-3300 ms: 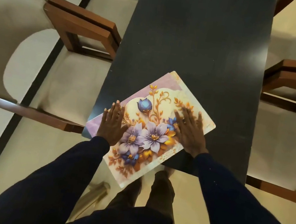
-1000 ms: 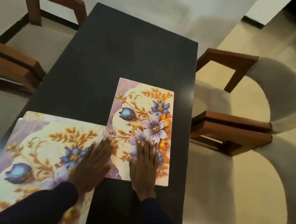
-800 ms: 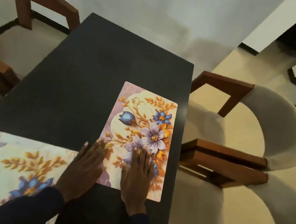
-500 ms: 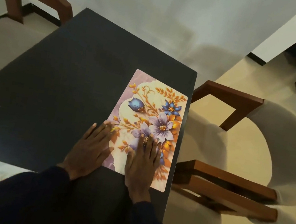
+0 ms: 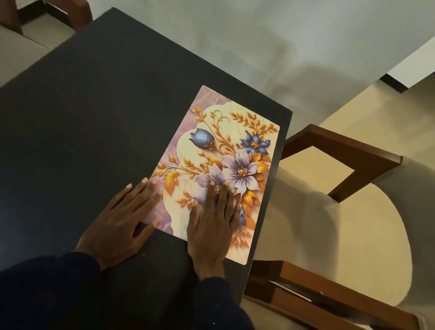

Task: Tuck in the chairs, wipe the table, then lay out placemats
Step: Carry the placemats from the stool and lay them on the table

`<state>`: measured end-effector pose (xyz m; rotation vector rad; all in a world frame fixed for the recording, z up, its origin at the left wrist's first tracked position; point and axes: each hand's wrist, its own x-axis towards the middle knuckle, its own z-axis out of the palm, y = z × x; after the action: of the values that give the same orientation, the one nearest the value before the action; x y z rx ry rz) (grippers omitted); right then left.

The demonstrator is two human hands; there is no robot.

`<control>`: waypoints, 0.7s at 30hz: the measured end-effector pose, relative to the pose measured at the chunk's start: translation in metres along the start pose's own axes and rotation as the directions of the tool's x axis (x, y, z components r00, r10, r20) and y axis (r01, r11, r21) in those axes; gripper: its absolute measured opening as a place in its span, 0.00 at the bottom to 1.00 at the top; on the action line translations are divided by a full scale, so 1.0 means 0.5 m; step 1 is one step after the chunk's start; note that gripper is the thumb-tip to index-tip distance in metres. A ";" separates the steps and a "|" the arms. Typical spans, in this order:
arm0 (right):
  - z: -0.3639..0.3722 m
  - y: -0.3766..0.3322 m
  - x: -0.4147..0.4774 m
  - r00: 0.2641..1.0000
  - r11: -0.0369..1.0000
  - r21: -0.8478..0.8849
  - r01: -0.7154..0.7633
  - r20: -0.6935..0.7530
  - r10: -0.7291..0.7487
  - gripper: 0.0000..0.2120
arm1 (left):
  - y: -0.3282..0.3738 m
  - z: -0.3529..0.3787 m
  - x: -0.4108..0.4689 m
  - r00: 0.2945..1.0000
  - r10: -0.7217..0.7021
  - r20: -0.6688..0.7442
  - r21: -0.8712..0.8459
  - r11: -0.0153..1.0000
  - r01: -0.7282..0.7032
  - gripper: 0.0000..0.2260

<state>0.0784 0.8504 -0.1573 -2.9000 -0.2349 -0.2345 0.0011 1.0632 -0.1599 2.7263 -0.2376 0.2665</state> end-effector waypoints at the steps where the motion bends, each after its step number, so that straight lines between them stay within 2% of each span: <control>1: -0.003 0.004 0.005 1.000 1.000 -0.005 0.008 -0.003 -0.008 0.32 | 0.004 -0.001 0.007 1.000 0.001 0.000 0.010 1.000 -0.001 0.30; 4: -0.010 0.016 0.006 1.000 1.000 0.025 0.013 0.008 -0.013 0.31 | 0.016 -0.005 0.015 1.000 -0.024 0.016 0.034 0.999 0.023 0.28; 8: -0.003 -0.002 -0.027 0.998 0.993 0.121 0.010 -0.056 -0.003 0.30 | 0.012 -0.012 0.007 0.998 -0.056 0.033 0.064 0.997 0.053 0.27; 14: -0.011 -0.034 -0.083 1.000 0.997 0.072 -0.026 -0.008 0.027 0.32 | 0.002 -0.017 0.000 0.998 -0.046 0.036 0.081 0.996 0.043 0.26; 21: -0.006 -0.040 -0.093 0.998 0.997 0.064 -0.049 0.033 0.047 0.30 | -0.007 -0.008 -0.004 0.999 -0.045 0.008 0.016 0.999 0.045 0.26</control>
<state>0.0292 0.8624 -0.1582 -2.8424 -0.1750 -0.1699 -0.0007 1.0681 -0.1579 2.7450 -0.1775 0.2454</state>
